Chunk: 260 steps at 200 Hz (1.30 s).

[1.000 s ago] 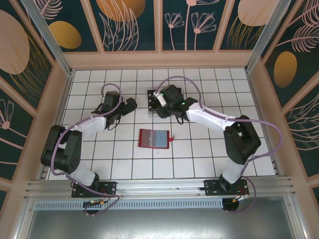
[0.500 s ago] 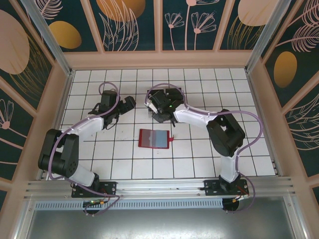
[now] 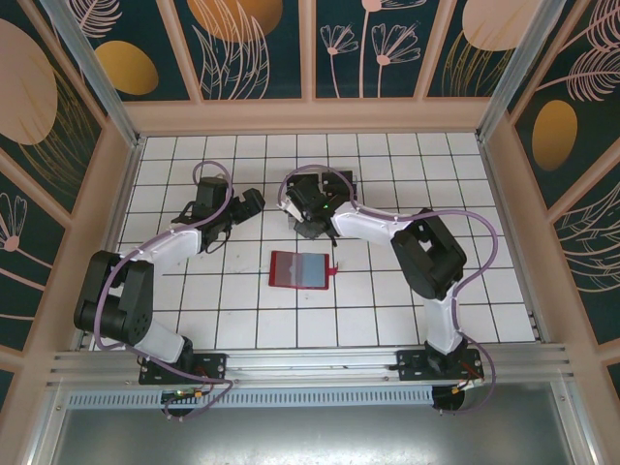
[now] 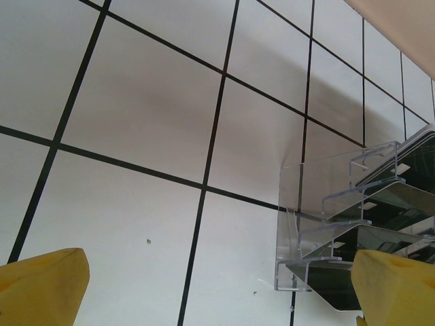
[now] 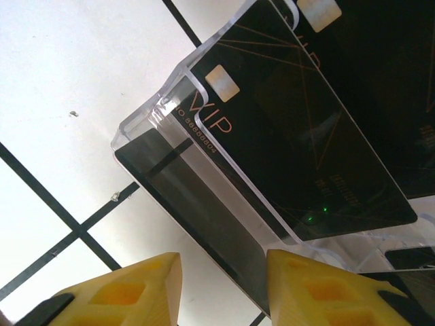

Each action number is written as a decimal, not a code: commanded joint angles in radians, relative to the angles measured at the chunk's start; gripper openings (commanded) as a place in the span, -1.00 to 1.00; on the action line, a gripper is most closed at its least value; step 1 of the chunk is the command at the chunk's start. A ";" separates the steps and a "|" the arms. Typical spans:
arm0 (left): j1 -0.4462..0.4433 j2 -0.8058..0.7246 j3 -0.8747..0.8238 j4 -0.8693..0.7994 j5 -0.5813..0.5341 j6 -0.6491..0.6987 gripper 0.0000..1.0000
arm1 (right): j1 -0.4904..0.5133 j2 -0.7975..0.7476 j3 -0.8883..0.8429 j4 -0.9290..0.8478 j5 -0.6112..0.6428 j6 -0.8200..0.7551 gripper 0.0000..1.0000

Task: Put the credit cards into the card holder
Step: Pick up the credit card from the storage box.

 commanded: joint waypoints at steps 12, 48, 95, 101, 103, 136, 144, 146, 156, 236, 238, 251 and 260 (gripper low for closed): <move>0.011 0.001 -0.014 0.024 0.011 0.010 0.97 | 0.014 0.037 0.027 0.012 0.039 -0.034 -0.35; 0.010 0.009 -0.015 0.030 0.017 0.008 0.97 | 0.016 0.041 0.023 0.024 0.046 -0.046 -0.49; 0.011 0.017 -0.013 0.032 0.020 0.008 0.97 | 0.019 0.036 0.026 0.028 0.051 -0.072 -0.69; 0.010 0.019 -0.012 0.032 0.019 0.008 0.97 | 0.020 0.035 0.027 0.026 0.050 -0.075 -0.74; 0.010 0.018 -0.011 0.032 0.019 0.008 0.97 | 0.020 0.036 0.028 0.026 0.050 -0.076 -0.74; 0.011 0.019 -0.009 0.032 0.020 0.008 0.97 | 0.029 0.035 0.035 0.016 0.054 -0.087 -0.84; 0.011 0.020 -0.008 0.031 0.020 0.008 0.97 | 0.031 0.035 0.038 0.014 0.055 -0.089 -0.85; 0.010 0.019 -0.008 0.031 0.020 0.008 0.97 | 0.031 0.036 0.039 0.014 0.055 -0.090 -0.85; 0.010 0.019 -0.007 0.030 0.022 0.008 0.97 | 0.033 0.036 0.041 0.011 0.058 -0.092 -0.87; 0.010 0.010 -0.006 0.023 0.029 0.004 0.97 | 0.032 0.028 0.072 -0.013 0.057 -0.102 -1.00; 0.010 0.009 -0.007 0.022 0.029 0.004 0.97 | 0.032 0.029 0.074 -0.015 0.057 -0.103 -1.00; 0.011 0.007 -0.006 0.019 0.027 0.007 0.97 | 0.034 0.023 0.084 -0.021 0.058 -0.105 -1.00; 0.011 0.007 -0.005 0.017 0.026 0.008 0.97 | 0.035 0.019 0.090 -0.023 0.059 -0.109 -1.00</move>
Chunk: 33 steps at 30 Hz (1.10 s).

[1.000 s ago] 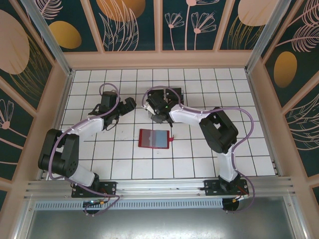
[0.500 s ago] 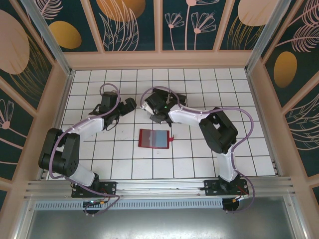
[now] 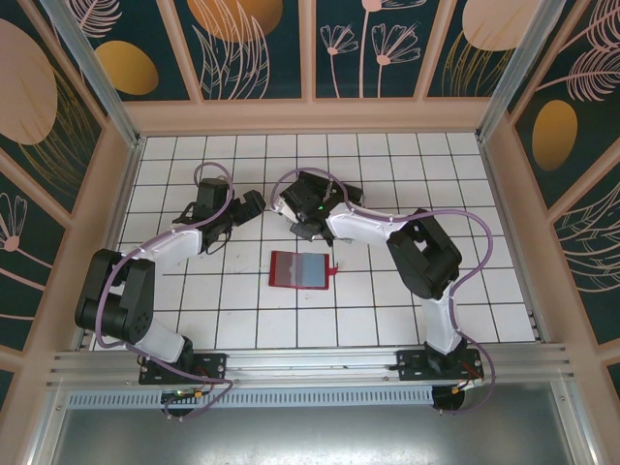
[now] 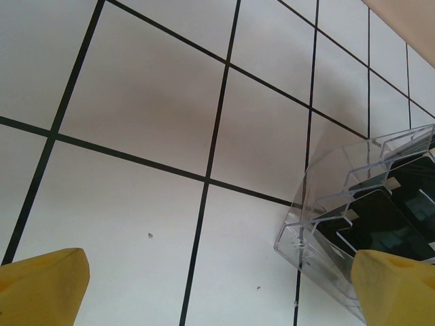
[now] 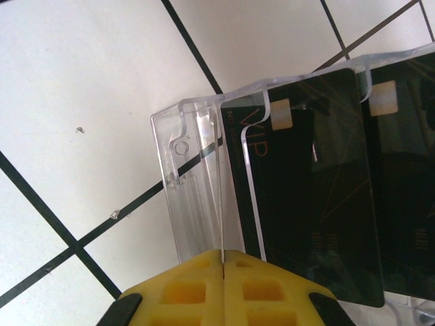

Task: Put the credit cards into the card holder
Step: Pick up the credit card from the storage box.

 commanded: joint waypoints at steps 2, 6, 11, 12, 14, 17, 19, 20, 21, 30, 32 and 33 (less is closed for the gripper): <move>0.010 -0.005 0.000 0.013 0.013 0.009 0.97 | 0.014 -0.006 0.054 -0.032 0.011 -0.015 -1.00; 0.011 -0.009 0.002 0.009 0.011 0.010 0.97 | 0.020 -0.027 0.065 -0.041 0.011 -0.017 -1.00; 0.010 -0.017 0.003 0.001 0.010 0.012 0.97 | 0.030 -0.061 0.070 -0.046 0.009 -0.006 -1.00; 0.010 -0.020 0.005 -0.001 0.010 0.011 0.97 | 0.036 -0.073 0.070 -0.046 0.009 0.001 -1.00; 0.010 -0.026 0.005 -0.008 0.010 0.012 0.97 | 0.043 -0.098 0.073 -0.045 0.011 0.017 -1.00; 0.011 -0.045 0.002 -0.019 0.007 0.017 0.97 | 0.057 -0.144 0.079 -0.047 0.014 0.066 -1.00; 0.009 -0.067 -0.008 -0.031 0.009 0.024 0.97 | 0.069 -0.181 0.081 -0.059 0.015 0.118 -1.00; 0.010 -0.078 -0.015 -0.035 0.009 0.028 0.97 | 0.075 -0.197 0.079 -0.067 0.013 0.149 -1.00; 0.011 -0.095 -0.026 -0.040 0.010 0.034 0.97 | 0.085 -0.217 0.071 -0.073 0.008 0.187 -1.00; -0.041 -0.302 -0.191 -0.116 -0.024 0.055 0.97 | 0.147 -0.458 -0.198 0.016 -0.168 0.746 -1.00; -0.083 -0.352 -0.228 -0.141 -0.063 0.049 0.97 | 0.150 -0.518 -0.309 0.106 -0.230 0.889 -1.00; -0.105 -0.374 -0.243 -0.152 -0.083 0.046 0.97 | 0.150 -0.547 -0.376 0.152 -0.255 0.962 -1.00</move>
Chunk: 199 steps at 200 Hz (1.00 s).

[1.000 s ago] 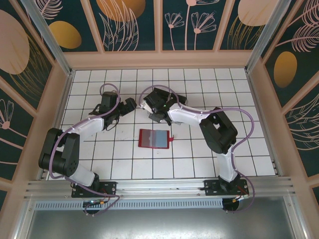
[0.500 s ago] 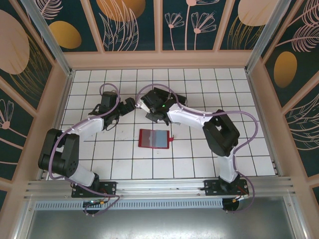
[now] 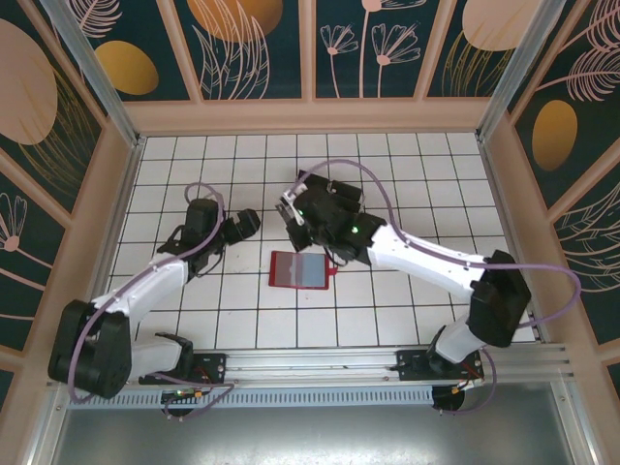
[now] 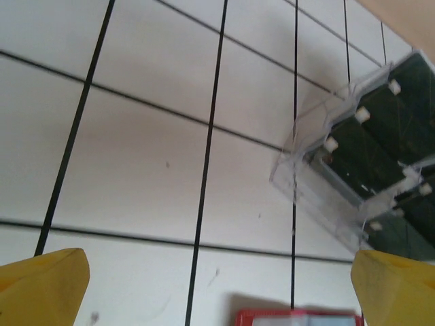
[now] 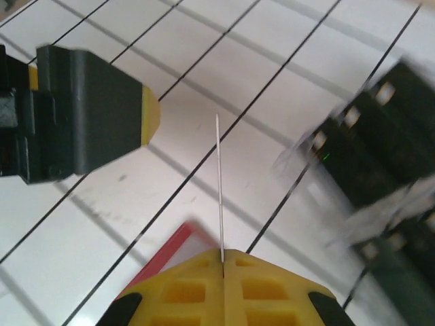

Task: Put the credit cards into the card holder
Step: Pick up the credit card from the storage box, then press the card holder at the center of the table.

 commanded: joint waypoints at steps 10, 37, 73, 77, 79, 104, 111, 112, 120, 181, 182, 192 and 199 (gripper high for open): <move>-0.108 -0.103 -0.075 -0.093 -0.104 -0.004 0.97 | 0.003 -0.099 -0.252 0.223 -0.137 0.442 -1.00; -0.178 -0.150 -0.120 -0.107 -0.149 -0.051 0.97 | 0.003 -0.128 -0.399 0.350 -0.182 0.581 -1.00; -0.236 -0.140 -0.135 -0.113 -0.206 -0.063 0.97 | 0.003 -0.126 -0.521 0.472 -0.211 0.683 -1.00; -0.240 -0.137 -0.135 -0.113 -0.209 -0.063 0.97 | 0.003 -0.125 -0.529 0.477 -0.210 0.689 -1.00; -0.240 -0.136 -0.134 -0.112 -0.210 -0.063 0.97 | 0.003 -0.124 -0.533 0.479 -0.209 0.690 -1.00; -0.260 -0.112 -0.129 -0.104 -0.227 -0.061 0.97 | -0.009 -0.114 -0.565 0.511 -0.211 0.700 -1.00; -0.264 -0.104 -0.124 -0.102 -0.231 -0.057 0.97 | -0.014 -0.109 -0.571 0.522 -0.213 0.702 -1.00; -0.265 -0.103 -0.124 -0.101 -0.232 -0.058 0.97 | -0.014 -0.109 -0.571 0.522 -0.213 0.702 -1.00; -0.271 -0.094 -0.122 -0.101 -0.237 -0.055 0.97 | -0.018 -0.103 -0.576 0.535 -0.219 0.704 -1.00; -0.290 -0.065 -0.119 -0.094 -0.251 -0.046 0.97 | -0.100 -0.075 -0.628 0.559 -0.269 0.678 -1.00; -0.291 -0.065 -0.119 -0.094 -0.251 -0.046 0.97 | -0.104 -0.074 -0.630 0.560 -0.271 0.675 -1.00; -0.293 -0.063 -0.119 -0.092 -0.250 -0.046 0.97 | -0.121 -0.070 -0.637 0.558 -0.282 0.666 -1.00; -0.293 -0.062 -0.119 -0.092 -0.249 -0.045 0.97 | -0.132 -0.067 -0.642 0.555 -0.290 0.659 -1.00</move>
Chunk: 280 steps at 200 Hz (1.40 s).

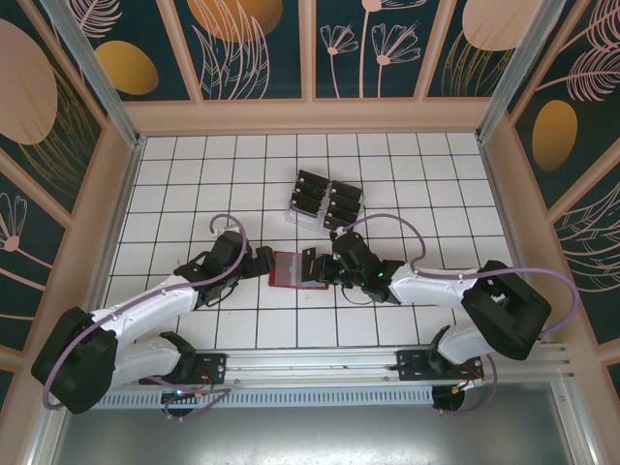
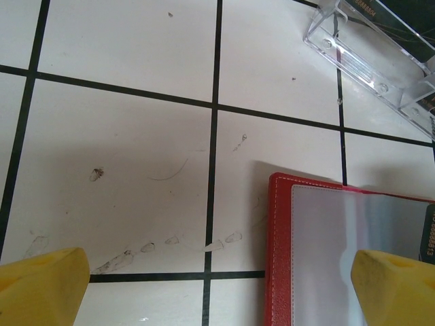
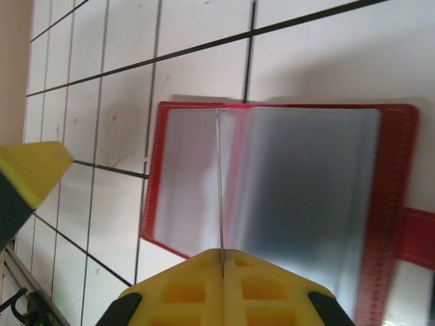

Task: Put the credit cards into the card holder
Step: Press the card holder at the center of the table.

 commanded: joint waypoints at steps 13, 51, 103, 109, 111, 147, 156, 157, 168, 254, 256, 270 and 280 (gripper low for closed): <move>-0.008 0.008 0.008 0.003 -0.024 0.005 0.97 | -0.057 0.023 -0.036 0.010 -0.041 -0.040 -1.00; -0.020 0.008 0.017 -0.001 -0.026 0.007 0.97 | -0.103 0.028 -0.035 -0.050 -0.038 -0.107 -1.00; -0.054 0.028 0.048 -0.009 -0.044 0.020 0.97 | -0.140 0.034 -0.007 -0.111 -0.036 -0.178 -1.00; -0.064 0.034 0.054 -0.012 -0.053 0.023 0.97 | -0.142 0.037 -0.002 -0.116 -0.035 -0.185 -1.00; -0.067 0.037 0.056 -0.013 -0.056 0.024 0.97 | -0.143 0.038 -0.001 -0.118 -0.035 -0.187 -1.00; -0.142 0.101 0.091 -0.044 -0.149 0.054 0.97 | -0.155 0.052 0.005 -0.125 -0.033 -0.207 -1.00; -0.162 0.121 0.100 -0.053 -0.175 0.060 0.97 | -0.156 0.054 0.005 -0.126 -0.033 -0.209 -1.00; -0.164 0.124 0.100 -0.053 -0.179 0.060 0.97 | -0.157 0.054 0.005 -0.125 -0.033 -0.209 -1.00; -0.183 0.146 0.107 -0.061 -0.206 0.065 0.97 | -0.159 0.056 0.005 -0.123 -0.036 -0.211 -1.00; -0.215 0.265 0.098 -0.054 -0.293 0.072 0.97 | -0.162 0.048 0.004 -0.120 -0.042 -0.210 -1.00; -0.215 0.266 0.098 -0.055 -0.295 0.070 0.97 | -0.161 0.047 0.004 -0.120 -0.043 -0.209 -1.00; -0.215 0.280 0.094 -0.057 -0.301 0.063 0.97 | -0.161 0.043 0.004 -0.119 -0.045 -0.208 -1.00; -0.216 0.284 0.088 -0.057 -0.304 0.060 0.98 | -0.162 0.040 0.004 -0.116 -0.047 -0.205 -1.00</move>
